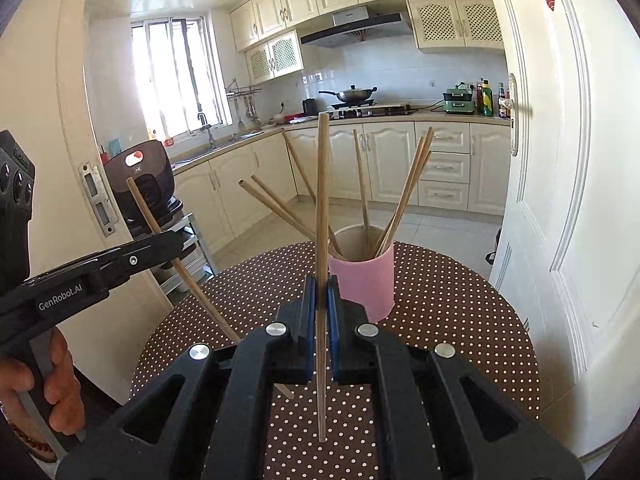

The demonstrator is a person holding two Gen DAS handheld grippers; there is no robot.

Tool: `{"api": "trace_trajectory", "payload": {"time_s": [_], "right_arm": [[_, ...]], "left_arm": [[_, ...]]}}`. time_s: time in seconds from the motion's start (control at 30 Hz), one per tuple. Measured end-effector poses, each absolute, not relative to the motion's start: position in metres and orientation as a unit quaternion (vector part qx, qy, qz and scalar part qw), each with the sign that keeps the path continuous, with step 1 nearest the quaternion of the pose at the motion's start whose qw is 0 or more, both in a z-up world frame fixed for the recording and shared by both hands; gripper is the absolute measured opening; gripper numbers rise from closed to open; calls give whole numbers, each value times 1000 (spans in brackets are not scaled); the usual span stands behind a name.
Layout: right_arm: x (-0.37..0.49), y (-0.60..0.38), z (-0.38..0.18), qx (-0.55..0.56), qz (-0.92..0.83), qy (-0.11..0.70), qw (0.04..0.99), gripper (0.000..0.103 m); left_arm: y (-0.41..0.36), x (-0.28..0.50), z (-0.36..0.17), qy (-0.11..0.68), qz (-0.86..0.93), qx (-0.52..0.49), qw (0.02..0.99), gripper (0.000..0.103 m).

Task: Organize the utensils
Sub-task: 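Lift the left chopstick over the pink cup while the right tool carries its chopstick there, then lower the right chopstick into the pink cup and open the right gripper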

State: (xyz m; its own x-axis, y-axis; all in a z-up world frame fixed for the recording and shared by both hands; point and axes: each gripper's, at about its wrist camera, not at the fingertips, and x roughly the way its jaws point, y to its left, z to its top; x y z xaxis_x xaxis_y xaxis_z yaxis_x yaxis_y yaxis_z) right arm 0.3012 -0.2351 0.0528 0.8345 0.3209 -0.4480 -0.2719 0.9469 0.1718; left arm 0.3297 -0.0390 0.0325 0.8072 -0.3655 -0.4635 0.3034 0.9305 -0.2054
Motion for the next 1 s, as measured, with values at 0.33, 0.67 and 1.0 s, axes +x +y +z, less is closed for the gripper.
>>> {"api": "trace_trajectory", "payload": {"time_s": [0.33, 0.67, 1.0], "right_arm": [[305, -240, 83, 52, 130, 154, 978, 4], [341, -233, 101, 41, 92, 81, 992, 4], [377, -223, 89, 19, 72, 57, 996, 4]], "left_arm": [[-39, 339, 46, 233, -171, -62, 955, 6], [-24, 365, 56, 224, -151, -70, 960, 6], [-18, 382, 58, 222, -146, -73, 961, 6]]}}
